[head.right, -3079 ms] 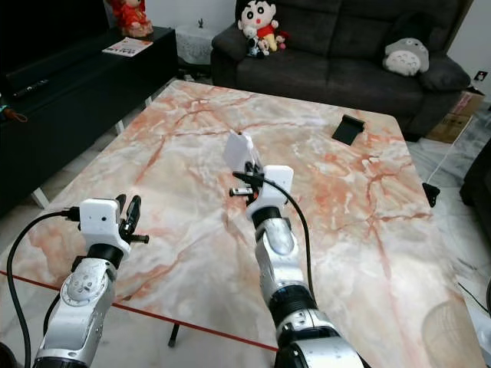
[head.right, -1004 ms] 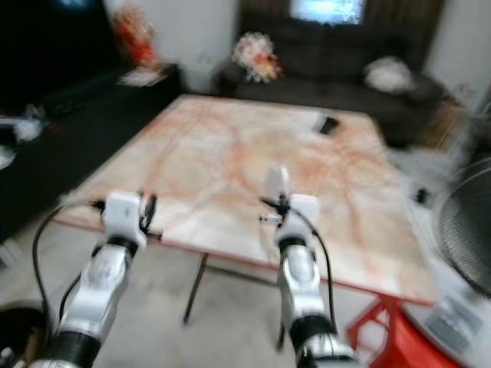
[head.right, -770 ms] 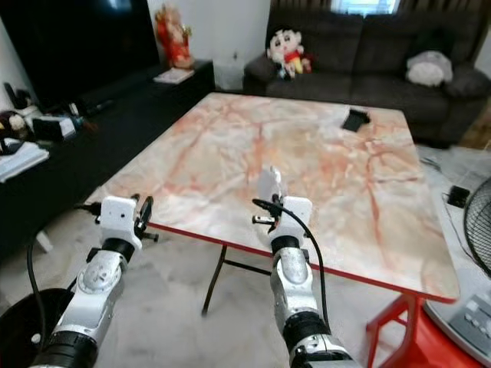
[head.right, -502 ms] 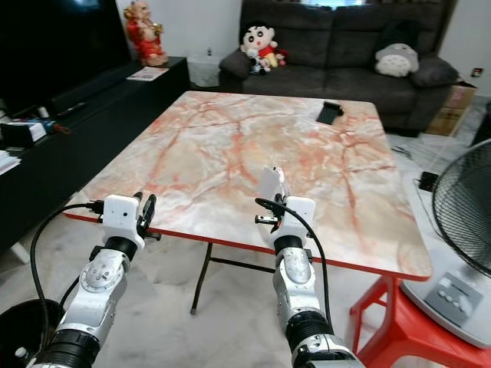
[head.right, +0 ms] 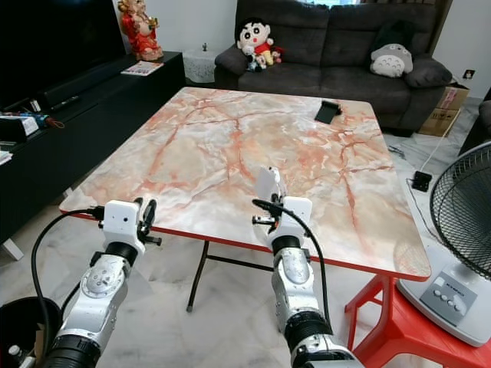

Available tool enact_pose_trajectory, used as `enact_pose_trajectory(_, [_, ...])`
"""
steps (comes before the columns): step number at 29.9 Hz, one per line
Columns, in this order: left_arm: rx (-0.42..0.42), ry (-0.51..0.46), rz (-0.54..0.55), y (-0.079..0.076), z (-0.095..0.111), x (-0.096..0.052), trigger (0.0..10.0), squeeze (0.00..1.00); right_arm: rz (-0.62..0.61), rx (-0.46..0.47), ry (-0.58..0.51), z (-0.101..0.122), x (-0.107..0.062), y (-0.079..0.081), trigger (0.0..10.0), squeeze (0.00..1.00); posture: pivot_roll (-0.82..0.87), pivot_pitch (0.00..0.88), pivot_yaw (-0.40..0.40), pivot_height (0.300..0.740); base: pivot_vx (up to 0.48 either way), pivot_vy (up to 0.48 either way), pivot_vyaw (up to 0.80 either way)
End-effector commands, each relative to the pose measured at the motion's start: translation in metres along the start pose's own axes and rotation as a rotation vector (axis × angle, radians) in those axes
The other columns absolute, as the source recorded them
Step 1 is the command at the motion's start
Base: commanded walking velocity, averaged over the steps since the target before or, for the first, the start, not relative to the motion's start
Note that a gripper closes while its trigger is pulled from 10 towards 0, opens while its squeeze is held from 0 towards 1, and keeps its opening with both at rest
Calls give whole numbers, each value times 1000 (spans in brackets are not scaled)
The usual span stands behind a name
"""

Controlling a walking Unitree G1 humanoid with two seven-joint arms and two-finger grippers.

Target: Picking trash to rubbish bin

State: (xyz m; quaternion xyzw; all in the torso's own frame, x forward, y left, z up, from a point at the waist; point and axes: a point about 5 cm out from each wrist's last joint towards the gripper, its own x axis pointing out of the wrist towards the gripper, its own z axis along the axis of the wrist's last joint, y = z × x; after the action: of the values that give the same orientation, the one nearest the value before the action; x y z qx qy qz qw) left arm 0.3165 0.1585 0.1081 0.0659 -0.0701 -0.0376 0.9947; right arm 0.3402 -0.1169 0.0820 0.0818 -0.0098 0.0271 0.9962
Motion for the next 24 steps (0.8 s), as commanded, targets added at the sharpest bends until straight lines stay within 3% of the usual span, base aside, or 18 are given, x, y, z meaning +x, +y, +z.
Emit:
enact_pose_trajectory(1, [-10,-9,6,0,0,-1,10000,0,16,-11,3,1,2,2,10000,0,17,0,-30,740,0,0,0])
enact_pose_trajectory(20, [-20,-5,-4,-5,-3,-5,10000,0,32,-17,13,-2,0,3,10000,0,14,0,-43,740,0,0,0])
enact_pose_trajectory(24, [-22,-4,-5,-5,-4,-6,10000,0,34,-19,13,-2,0,2,10000,0,15,0,-46,740,-262,0,0])
